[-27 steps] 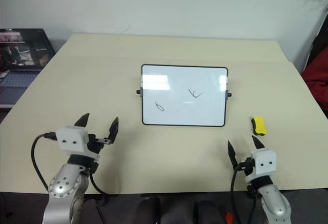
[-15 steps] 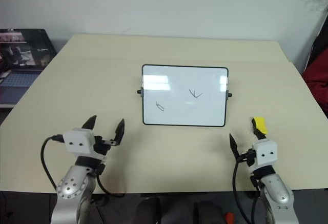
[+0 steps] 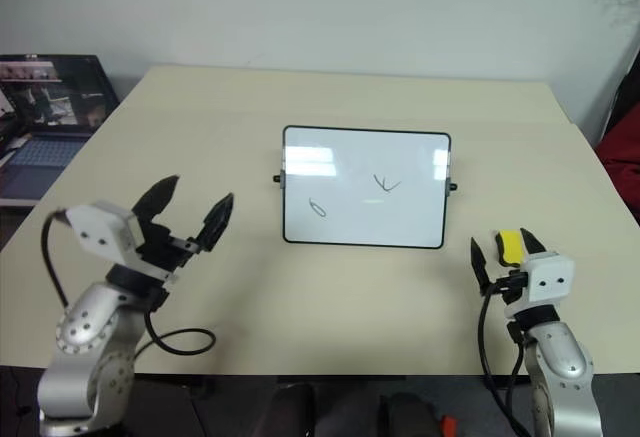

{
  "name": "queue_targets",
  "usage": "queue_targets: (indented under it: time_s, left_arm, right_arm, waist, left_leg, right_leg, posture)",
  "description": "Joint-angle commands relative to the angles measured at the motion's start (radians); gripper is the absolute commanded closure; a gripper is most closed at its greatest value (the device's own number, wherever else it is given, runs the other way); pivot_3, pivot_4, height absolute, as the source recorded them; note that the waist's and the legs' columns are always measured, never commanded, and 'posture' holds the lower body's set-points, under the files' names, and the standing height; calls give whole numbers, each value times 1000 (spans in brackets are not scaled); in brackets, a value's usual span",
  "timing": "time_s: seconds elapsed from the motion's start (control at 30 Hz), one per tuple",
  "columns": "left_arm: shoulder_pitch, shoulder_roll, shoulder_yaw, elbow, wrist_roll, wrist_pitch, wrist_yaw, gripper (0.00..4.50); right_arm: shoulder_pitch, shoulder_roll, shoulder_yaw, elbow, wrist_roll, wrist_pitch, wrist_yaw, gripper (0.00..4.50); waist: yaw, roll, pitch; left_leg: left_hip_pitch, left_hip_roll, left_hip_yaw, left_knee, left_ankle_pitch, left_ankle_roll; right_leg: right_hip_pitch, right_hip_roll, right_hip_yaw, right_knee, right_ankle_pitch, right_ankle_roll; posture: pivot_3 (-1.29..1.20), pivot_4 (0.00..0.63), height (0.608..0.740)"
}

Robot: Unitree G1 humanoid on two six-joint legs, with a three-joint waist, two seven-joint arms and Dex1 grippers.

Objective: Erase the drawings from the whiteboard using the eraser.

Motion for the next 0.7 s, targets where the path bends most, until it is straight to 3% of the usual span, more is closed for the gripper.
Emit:
queue_targets:
  time_s: [0.03,0.27,0.53,0.7]
  left_arm:
    - [-88,73,-35,6,-123,100,-145,0]
    - [-202,219,-159,101,-130,146,-447,0]
    - [-370,201,-297,175,-106,122,-656,0]
    - [-445,173,-398,185,-90,108,-778,0]
  right_arm:
    - [11,-10,-28,-122,79,107,-19,31]
    - [-35,-31,-61,-206,138,325,-94,31]
    - [-42,-55,-117,-278,202,400,-103,31]
    - [-93,-154,-114,-274,196,642,-161,31]
  waist:
    - [-1,1,0]
    - [-15,3,1]
    - [-10,3,2]
    - [-11,4,2]
  left_leg:
    - [0,0,0,0,0,0]
    - [2,0,1,-1,0,0]
    - [0,0,2,-1,0,0]
    - [-1,0,2,-1,0,0]
  right_leg:
    - [0,0,0,0,0,0]
    - [0,0,1,0,-1,1]
    - [-1,3,1,-1,-1,2]
    - [-2,4,2,-1,-1,1]
  posture:
    - [0,150,740]
    - [0,150,740]
    - [0,150,740]
    - [0,150,740]
